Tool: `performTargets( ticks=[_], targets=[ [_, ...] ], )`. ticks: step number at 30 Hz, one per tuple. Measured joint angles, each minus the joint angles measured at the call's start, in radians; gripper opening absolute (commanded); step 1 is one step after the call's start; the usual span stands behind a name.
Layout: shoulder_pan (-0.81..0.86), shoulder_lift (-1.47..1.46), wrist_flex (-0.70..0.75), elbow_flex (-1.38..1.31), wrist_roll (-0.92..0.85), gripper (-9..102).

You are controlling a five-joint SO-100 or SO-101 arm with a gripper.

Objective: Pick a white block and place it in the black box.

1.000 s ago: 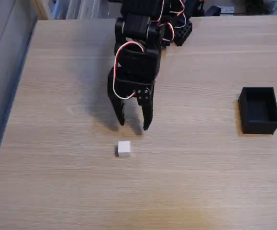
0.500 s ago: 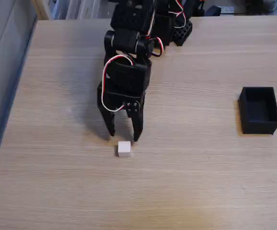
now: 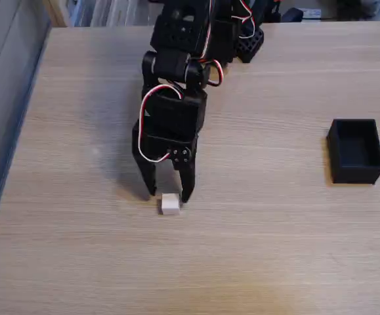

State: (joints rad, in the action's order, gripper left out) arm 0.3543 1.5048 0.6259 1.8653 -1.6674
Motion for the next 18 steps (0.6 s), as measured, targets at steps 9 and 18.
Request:
performTargets(
  ticks=[9, 18],
  targets=[
    [0.0, -0.043, -0.017, -0.031, -0.011, 25],
    [-0.002, -0.074, -0.017, -0.044, -0.008, 23]
  ],
)
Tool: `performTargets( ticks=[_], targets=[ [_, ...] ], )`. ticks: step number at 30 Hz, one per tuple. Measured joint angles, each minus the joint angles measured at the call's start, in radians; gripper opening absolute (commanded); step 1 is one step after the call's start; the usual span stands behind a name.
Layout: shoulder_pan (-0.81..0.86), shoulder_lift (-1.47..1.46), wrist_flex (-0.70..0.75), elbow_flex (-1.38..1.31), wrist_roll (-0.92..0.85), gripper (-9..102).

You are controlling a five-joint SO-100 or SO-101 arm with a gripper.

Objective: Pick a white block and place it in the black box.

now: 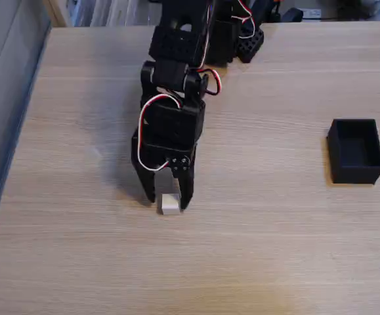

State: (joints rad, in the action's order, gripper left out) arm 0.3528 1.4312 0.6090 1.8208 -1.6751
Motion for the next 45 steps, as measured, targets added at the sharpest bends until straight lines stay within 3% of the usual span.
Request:
performTargets(
  ticks=[12, 27, 37, 45],
  targets=[
    [-0.026, -0.006, 0.0, -0.003, -0.003, 19],
    [-0.031, -0.006, 0.014, -0.003, -0.052, 3],
    [-0.035, 0.018, 0.04, -0.002, -0.057, 2],
    [-0.071, 0.232, 0.078, 0.126, -0.057, 4]
  ],
)
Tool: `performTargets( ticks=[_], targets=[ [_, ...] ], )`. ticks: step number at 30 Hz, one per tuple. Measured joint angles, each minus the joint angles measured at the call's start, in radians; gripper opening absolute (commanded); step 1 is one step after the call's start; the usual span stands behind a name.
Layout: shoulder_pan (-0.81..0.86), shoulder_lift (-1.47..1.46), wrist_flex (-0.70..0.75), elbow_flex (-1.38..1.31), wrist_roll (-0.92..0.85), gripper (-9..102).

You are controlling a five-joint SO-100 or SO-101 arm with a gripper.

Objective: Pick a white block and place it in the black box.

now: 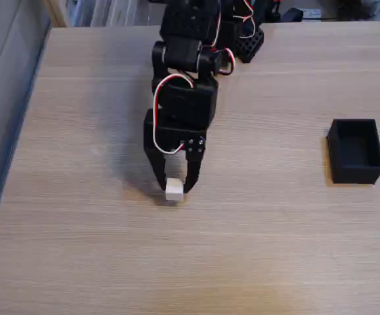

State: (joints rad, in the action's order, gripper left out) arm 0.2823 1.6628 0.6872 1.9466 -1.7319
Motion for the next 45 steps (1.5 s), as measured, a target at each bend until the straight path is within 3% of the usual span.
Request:
performTargets(
  ticks=[6, 23, 35, 45],
  targets=[
    [-0.13, 0.225, 0.054, 0.126, 0.011, 4],
    [-0.629, 0.626, 0.411, 0.183, 0.238, 3],
    [-0.796, 0.563, 0.44, 0.164, 0.353, 3],
    [-0.873, 0.311, 0.436, -0.077, 0.443, 3]
  ],
)
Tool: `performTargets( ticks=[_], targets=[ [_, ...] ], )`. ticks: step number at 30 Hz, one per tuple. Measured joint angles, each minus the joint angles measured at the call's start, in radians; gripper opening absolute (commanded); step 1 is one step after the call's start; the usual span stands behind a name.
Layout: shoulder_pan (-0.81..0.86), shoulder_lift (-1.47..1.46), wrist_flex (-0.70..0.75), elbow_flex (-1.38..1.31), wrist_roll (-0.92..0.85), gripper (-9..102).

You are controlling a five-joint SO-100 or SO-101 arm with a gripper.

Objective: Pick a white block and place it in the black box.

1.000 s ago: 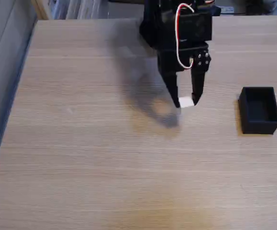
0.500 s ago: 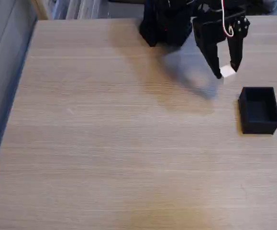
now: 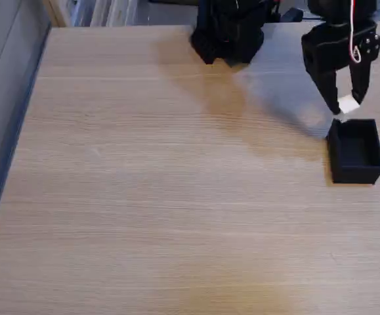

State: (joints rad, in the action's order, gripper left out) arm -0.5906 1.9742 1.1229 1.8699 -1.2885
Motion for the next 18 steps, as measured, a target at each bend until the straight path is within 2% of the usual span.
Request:
performTargets(
  ticks=[18],
  targets=[
    [-0.058, -0.241, 0.0, -0.196, 0.084, 6]
  ],
)
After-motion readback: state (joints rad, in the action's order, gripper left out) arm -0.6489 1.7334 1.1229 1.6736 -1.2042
